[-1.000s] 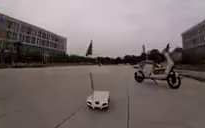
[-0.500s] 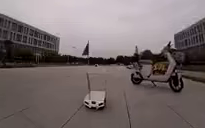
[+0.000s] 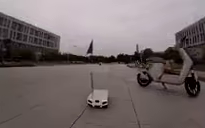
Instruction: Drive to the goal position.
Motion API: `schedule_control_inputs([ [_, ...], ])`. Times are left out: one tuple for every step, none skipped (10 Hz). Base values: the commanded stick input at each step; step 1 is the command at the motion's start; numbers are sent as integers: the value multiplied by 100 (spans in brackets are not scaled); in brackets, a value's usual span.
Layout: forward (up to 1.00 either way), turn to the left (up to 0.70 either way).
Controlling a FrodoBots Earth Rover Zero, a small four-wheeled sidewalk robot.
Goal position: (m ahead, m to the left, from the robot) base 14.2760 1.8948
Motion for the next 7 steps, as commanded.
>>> schedule_control_inputs([
  [100, 9],
  [100, 0],
  [100, 0],
  [100, 0],
  [100, 0],
  [100, 0],
  [100, 0],
])
